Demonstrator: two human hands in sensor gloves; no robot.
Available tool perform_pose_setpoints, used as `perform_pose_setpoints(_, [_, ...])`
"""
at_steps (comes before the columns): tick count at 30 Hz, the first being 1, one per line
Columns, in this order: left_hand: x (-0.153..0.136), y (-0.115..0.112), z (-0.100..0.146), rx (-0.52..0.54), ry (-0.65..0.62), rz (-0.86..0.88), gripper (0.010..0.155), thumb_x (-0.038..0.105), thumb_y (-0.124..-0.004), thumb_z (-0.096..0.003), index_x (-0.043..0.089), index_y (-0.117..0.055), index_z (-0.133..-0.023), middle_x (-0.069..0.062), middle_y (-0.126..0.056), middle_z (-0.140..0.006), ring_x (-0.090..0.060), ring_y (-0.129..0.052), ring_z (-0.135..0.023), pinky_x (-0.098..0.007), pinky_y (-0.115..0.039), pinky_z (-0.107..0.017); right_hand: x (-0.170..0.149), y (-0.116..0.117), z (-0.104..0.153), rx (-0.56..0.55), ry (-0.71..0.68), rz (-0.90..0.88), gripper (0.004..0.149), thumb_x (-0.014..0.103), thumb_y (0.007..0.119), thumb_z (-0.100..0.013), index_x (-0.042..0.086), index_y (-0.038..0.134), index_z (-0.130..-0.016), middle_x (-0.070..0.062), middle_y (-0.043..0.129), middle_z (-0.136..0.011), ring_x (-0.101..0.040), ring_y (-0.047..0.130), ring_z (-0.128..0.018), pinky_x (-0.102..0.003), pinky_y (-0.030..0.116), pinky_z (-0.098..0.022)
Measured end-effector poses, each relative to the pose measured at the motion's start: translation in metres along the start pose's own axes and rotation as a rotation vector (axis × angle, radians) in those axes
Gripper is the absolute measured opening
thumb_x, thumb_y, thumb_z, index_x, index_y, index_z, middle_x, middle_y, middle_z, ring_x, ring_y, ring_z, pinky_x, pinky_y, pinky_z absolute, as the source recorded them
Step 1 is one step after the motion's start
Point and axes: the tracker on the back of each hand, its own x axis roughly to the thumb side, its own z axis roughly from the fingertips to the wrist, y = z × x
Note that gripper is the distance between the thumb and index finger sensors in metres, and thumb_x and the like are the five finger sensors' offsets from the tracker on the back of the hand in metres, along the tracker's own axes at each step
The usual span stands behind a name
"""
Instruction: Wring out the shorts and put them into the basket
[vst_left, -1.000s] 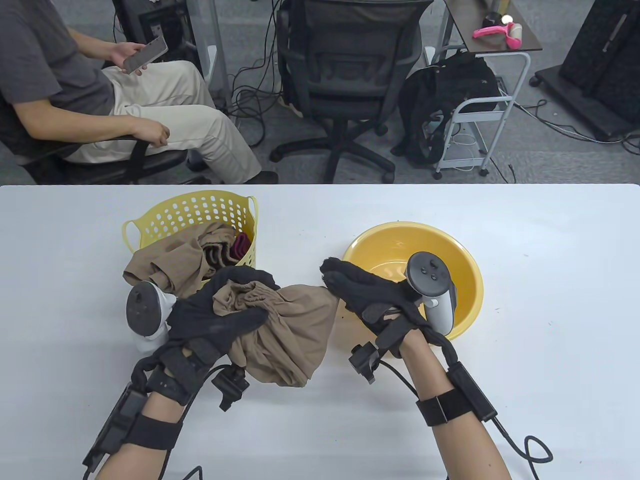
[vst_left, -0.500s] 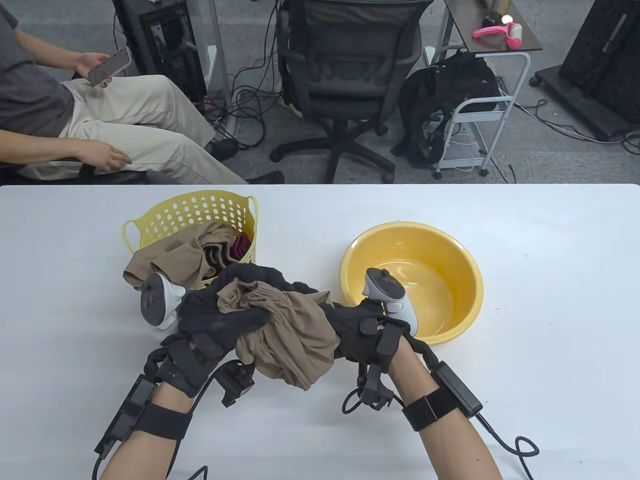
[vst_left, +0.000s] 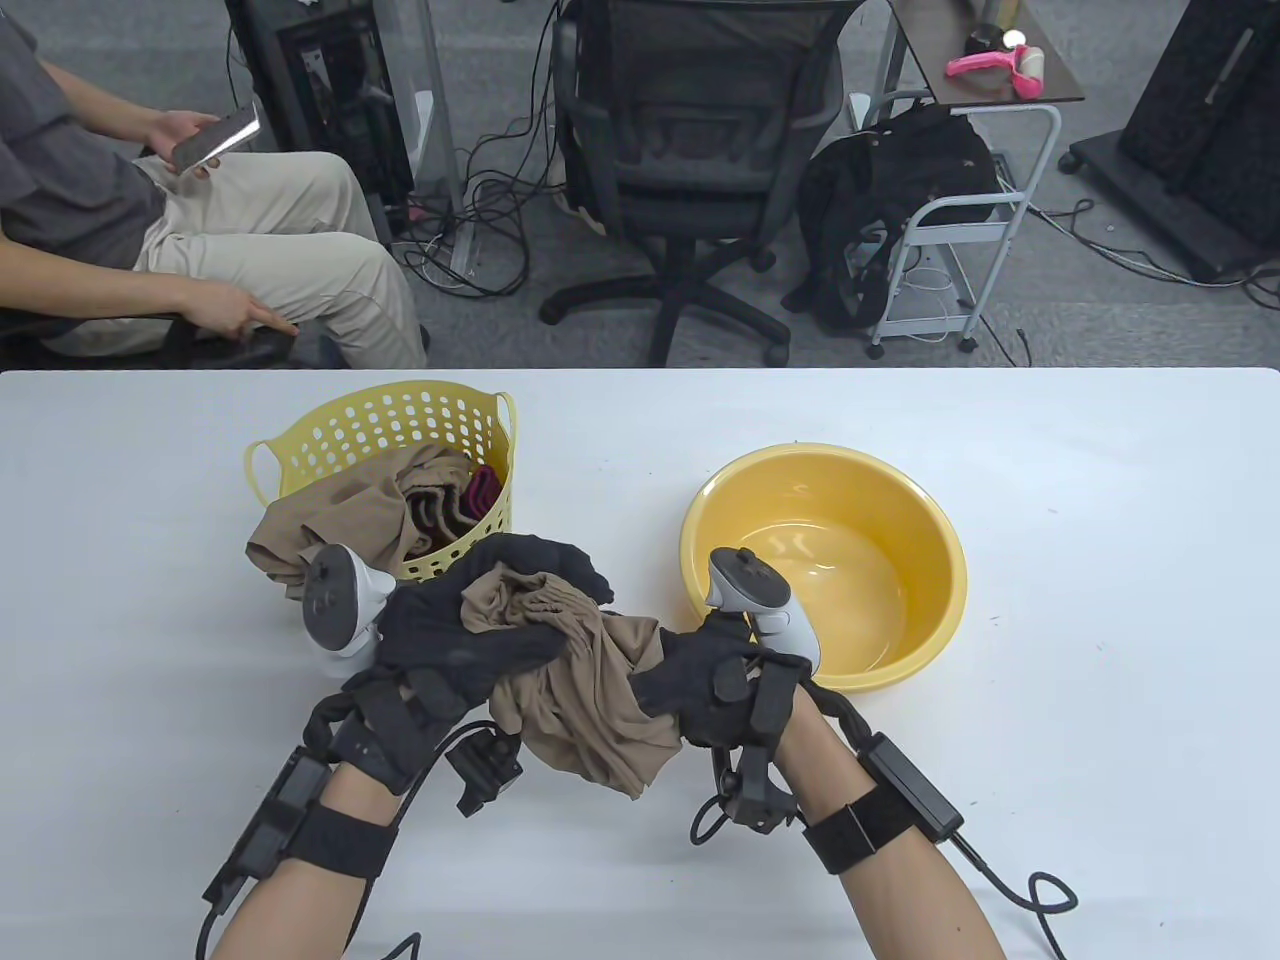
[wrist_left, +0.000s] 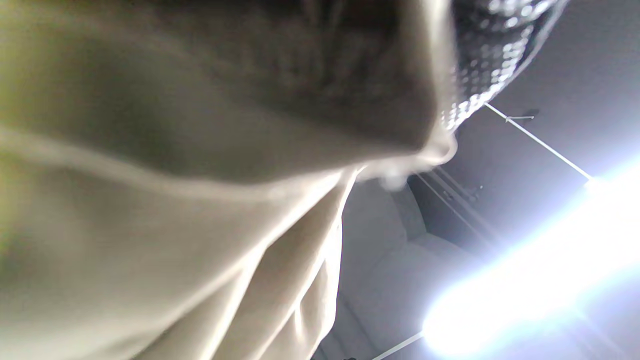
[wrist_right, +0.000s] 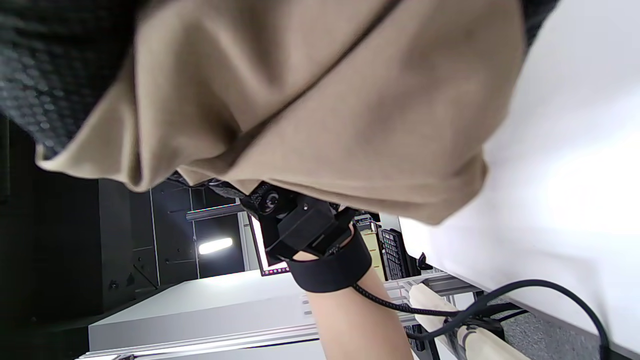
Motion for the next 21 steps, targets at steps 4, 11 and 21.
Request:
perform_pose_setpoints(4, [-0.001,-0.002,0.0,-0.011,0.002,-0.013,0.061,0.038,-0.1,-0.0478,0.027,-0.065,-0.097,-0.009,-0.082,-0.1,-0.038,-0.096,-0.088,-0.065,-0.074,-0.064,0.0,0.001,0.001,-0.007,0.002,0.005,0.114,0.064,0.098,-0.041,0.001,0.032,-0.11,-0.028,0.057,-0.104,-0.047,0.088,-0.074,-0.04,0.085,-0.049])
perform_pose_setpoints(11, [-0.003,-0.004,0.0,-0.023,0.011,-0.039,0.061,0.038,-0.1,-0.048,0.027,-0.065,-0.097,-0.009,-0.082,-0.101,-0.038,-0.095,-0.089,-0.066,-0.073,-0.064,0.004,0.0,0.005,-0.022,-0.013,0.046,0.108,0.054,0.102,-0.04,0.001,0.037,-0.107,-0.022,0.065,-0.098,-0.036,0.093,-0.066,-0.032,0.086,-0.045])
perform_pose_setpoints(21, [-0.011,-0.005,0.003,0.025,0.053,-0.081,0.06,0.038,-0.1,-0.048,0.028,-0.066,-0.096,-0.008,-0.082,-0.1,-0.038,-0.094,-0.089,-0.068,-0.072,-0.064,0.015,0.0,0.012,-0.163,-0.03,0.19,0.094,0.04,0.105,-0.039,0.002,0.046,-0.102,-0.014,0.075,-0.088,-0.026,0.095,-0.055,-0.027,0.084,-0.037])
